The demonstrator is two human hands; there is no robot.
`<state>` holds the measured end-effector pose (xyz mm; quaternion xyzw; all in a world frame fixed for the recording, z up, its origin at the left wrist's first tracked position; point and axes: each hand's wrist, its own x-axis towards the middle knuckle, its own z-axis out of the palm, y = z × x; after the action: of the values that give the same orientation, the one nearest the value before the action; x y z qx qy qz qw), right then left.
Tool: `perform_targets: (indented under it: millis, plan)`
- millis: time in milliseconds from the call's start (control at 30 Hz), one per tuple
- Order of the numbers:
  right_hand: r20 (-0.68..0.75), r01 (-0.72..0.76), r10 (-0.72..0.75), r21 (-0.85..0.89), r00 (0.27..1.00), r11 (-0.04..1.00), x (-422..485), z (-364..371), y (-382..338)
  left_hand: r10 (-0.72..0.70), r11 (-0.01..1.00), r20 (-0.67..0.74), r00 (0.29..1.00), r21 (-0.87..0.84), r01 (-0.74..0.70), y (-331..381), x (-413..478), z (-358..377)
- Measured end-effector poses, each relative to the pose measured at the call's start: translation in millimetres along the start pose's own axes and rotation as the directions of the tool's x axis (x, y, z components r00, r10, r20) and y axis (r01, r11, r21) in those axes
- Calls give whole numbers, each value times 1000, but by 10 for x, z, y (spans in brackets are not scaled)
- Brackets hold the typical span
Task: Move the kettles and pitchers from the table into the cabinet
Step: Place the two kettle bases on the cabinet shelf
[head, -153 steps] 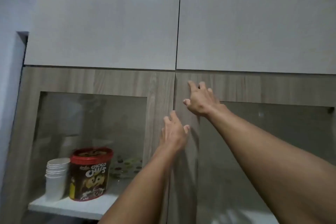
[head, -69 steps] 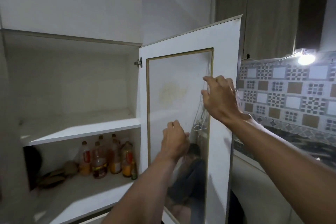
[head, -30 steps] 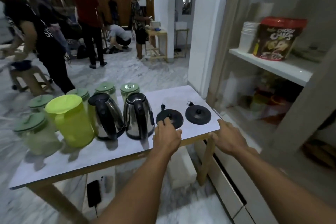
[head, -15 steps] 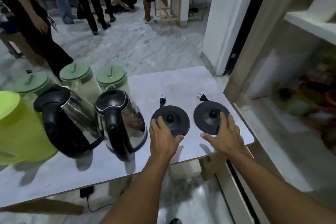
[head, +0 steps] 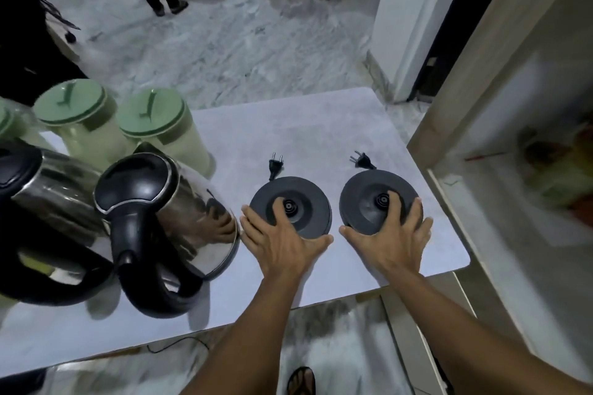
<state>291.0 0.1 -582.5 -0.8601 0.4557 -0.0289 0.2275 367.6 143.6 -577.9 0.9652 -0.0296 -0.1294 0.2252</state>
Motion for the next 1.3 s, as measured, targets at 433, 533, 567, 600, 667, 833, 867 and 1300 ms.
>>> perform_targets:
  millis: [433, 533, 567, 600, 667, 833, 867, 1300]
  plan:
    - [-25, 32, -31, 35, 999, 999, -146, -501, 188, 49, 998, -108, 993, -43, -54, 167, -491, -506]
    - [-78, 30, -25, 67, 997, 997, -254, -845, 119, 111, 993, -121, 986, -21, -115, 311, -586, -809]
    - [-113, 34, -26, 67, 993, 997, -310, -960, 88, 137, 990, -126, 982, -16, -141, 353, -621, -908]
    - [-157, 46, -38, 49, 987, 998, -376, -1078, 62, 167, 985, -129, 977, -11, -170, 394, -660, -1001]
    - [-222, 51, -45, 24, 974, 998, -539, -1317, 5, 234, 972, -130, 963, 1, -236, 457, -752, -1193]
    - [-344, -46, 90, 134, 935, 990, -1280, -1781, -172, 447, 892, -104, 888, -27, -452, 429, -1003, -1670]
    - [-379, -75, 126, 145, 917, 987, -1490, -1850, -203, 485, 871, -98, 869, -37, -490, 396, -1071, -1756]
    - [-719, -437, 450, 224, 529, 871, -4170, -3013, 404, 878, 475, 31, 477, -177, -862, 572, -3067, -2396]
